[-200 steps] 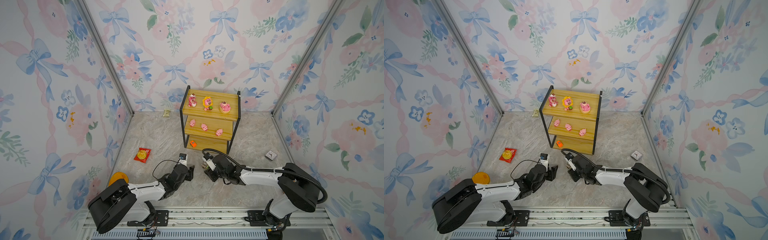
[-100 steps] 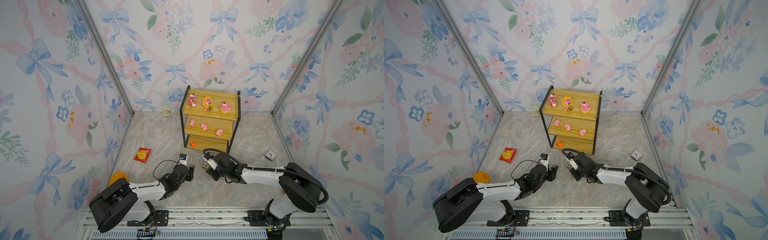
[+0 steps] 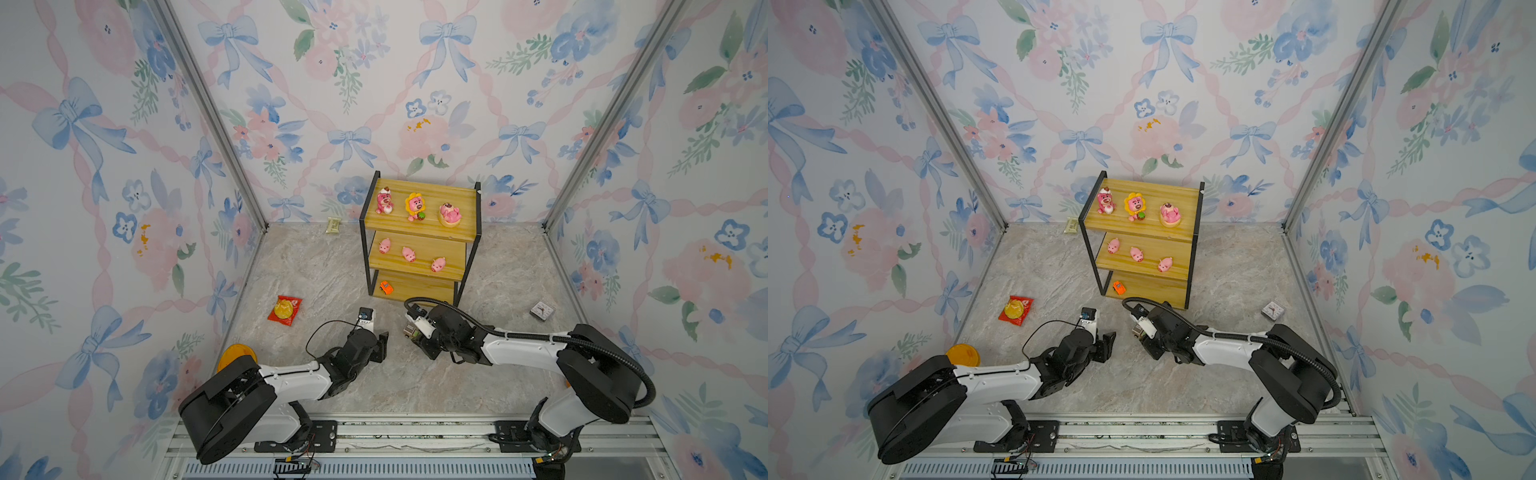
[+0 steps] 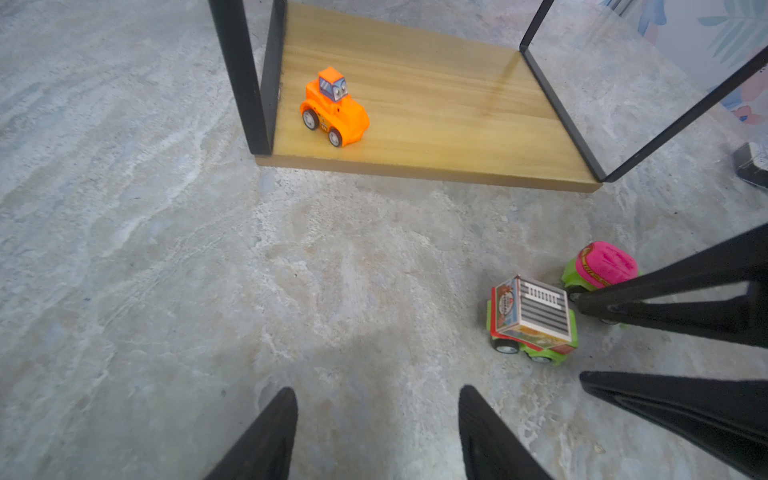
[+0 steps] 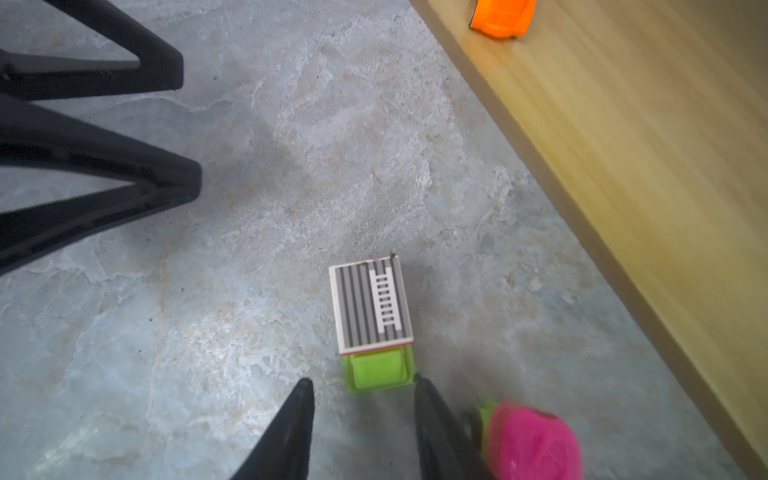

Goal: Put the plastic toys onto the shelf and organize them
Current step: 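Close the right gripper on the striped-roof green truck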

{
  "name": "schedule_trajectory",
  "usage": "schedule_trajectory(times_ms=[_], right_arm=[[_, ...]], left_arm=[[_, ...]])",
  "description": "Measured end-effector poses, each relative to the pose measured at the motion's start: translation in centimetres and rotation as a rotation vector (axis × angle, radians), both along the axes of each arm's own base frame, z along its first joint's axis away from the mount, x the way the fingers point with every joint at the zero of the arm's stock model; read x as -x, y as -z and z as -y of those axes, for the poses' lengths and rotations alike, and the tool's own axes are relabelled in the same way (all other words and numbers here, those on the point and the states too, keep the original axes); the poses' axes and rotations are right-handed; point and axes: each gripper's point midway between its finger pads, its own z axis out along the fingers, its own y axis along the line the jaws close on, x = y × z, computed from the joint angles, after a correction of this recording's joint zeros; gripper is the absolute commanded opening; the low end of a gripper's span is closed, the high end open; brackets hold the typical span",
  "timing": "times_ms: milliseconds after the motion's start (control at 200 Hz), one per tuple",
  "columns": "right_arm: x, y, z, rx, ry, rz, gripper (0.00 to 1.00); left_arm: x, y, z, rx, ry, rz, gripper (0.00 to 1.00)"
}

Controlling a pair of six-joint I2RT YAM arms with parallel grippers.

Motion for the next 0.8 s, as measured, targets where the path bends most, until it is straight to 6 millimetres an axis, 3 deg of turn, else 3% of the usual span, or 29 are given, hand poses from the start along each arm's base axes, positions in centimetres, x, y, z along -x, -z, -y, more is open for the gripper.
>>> schedule_trajectory(times_ms=[485, 800], right_arm=[[-1.1, 2.0, -1.2, -0.008, 0.000, -0.011, 0.40], [-1.8, 1.7, -1.5, -0.066, 0.043, 0.030, 0.41]], left_arm=[[0.0, 0.2, -0.2, -0.008, -0.007, -0.001, 0.63], [0.4, 0.4, -0.8, -0.014, -0.016, 0.001, 0.63]])
